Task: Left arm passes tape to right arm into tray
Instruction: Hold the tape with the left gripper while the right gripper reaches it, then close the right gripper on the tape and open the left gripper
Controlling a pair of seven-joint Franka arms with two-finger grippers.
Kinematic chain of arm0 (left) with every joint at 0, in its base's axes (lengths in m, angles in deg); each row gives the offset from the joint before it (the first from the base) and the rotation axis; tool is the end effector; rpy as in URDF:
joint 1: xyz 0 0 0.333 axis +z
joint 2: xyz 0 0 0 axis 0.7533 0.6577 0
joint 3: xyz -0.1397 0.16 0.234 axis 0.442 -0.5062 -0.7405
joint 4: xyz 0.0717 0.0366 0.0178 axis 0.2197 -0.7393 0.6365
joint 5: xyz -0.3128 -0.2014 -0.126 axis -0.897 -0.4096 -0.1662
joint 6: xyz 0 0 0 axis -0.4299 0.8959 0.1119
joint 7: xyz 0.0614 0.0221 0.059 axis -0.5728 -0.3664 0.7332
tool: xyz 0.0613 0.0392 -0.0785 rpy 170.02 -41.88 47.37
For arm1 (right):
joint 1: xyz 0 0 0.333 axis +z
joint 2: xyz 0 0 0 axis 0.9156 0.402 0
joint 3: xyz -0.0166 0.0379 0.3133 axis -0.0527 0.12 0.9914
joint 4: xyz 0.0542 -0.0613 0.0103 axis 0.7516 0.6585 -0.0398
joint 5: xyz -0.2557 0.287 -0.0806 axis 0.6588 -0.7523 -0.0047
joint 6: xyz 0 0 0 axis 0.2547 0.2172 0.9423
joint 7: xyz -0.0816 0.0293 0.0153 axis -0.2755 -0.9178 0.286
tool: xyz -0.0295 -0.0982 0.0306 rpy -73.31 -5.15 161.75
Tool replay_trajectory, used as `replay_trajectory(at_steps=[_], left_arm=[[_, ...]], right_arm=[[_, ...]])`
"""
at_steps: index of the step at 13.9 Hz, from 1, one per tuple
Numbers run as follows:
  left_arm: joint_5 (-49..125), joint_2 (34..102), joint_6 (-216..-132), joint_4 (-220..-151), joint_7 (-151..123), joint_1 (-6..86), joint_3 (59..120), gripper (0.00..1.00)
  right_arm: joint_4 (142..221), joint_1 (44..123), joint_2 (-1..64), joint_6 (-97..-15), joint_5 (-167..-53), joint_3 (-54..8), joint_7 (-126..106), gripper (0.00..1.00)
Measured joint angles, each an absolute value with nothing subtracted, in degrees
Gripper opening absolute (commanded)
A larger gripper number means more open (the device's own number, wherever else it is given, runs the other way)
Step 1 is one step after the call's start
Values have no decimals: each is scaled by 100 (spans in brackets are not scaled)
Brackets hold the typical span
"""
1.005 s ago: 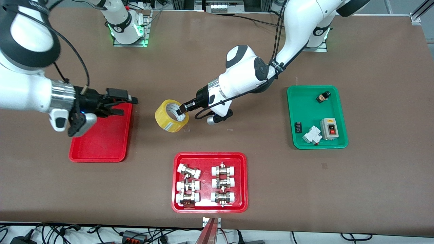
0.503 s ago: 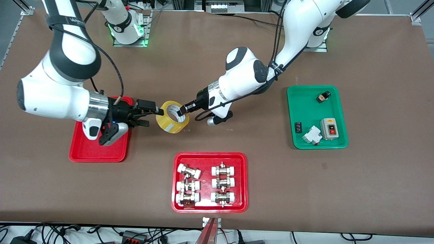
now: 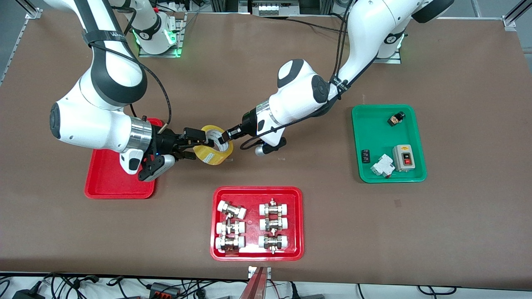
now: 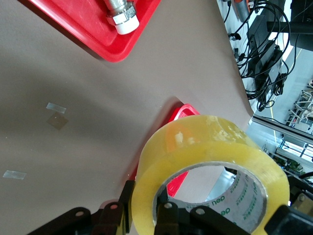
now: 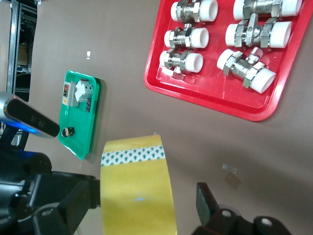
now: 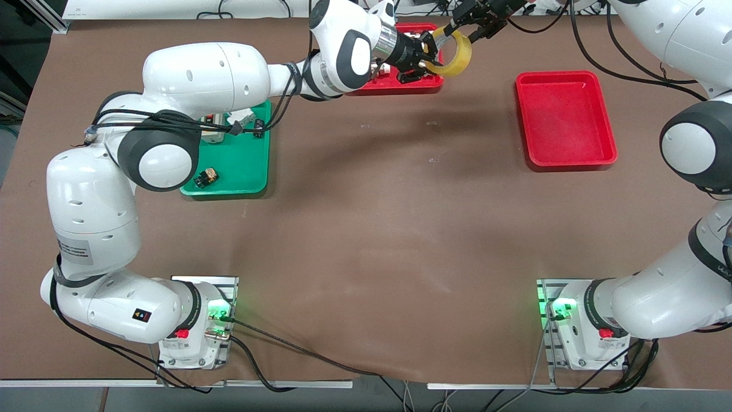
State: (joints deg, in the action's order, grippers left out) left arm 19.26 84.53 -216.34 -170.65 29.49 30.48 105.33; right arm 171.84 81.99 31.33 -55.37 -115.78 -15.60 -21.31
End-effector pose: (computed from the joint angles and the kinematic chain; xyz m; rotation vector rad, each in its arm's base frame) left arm 0.5607 -0.5130 0.3601 2.1594 0.6939 -0.1372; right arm 0.6422 0.2451 0.4256 -2.4206 -0.3303 -0.0244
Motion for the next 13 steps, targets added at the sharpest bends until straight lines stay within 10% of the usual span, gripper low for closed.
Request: replay_trajectory(at_steps=[3, 5, 7, 8, 13], left_arm=[[1926, 8503, -21636, -17025, 2930, 3051, 10528, 1], [1926, 8508, -21636, -16995, 2926, 3055, 10528, 6], [1926, 8512, -21636, -16977, 2919, 3056, 10528, 51], [1925, 8514, -21635, -16970, 2919, 3061, 10528, 94], [1925, 8516, -21625, -16853, 2910, 3398, 10555, 100]], right_arm=[[17184, 8200, 3127, -5554, -11577, -1564, -2131, 1], [17172, 8200, 3116, -5570, -11581, -1570, -2143, 0], [17167, 8200, 3109, -5581, -11582, -1571, -2145, 0], [17161, 8201, 3109, -5589, -11582, -1571, -2146, 0], [17143, 8240, 3113, -5675, -11666, -1544, -2145, 0]])
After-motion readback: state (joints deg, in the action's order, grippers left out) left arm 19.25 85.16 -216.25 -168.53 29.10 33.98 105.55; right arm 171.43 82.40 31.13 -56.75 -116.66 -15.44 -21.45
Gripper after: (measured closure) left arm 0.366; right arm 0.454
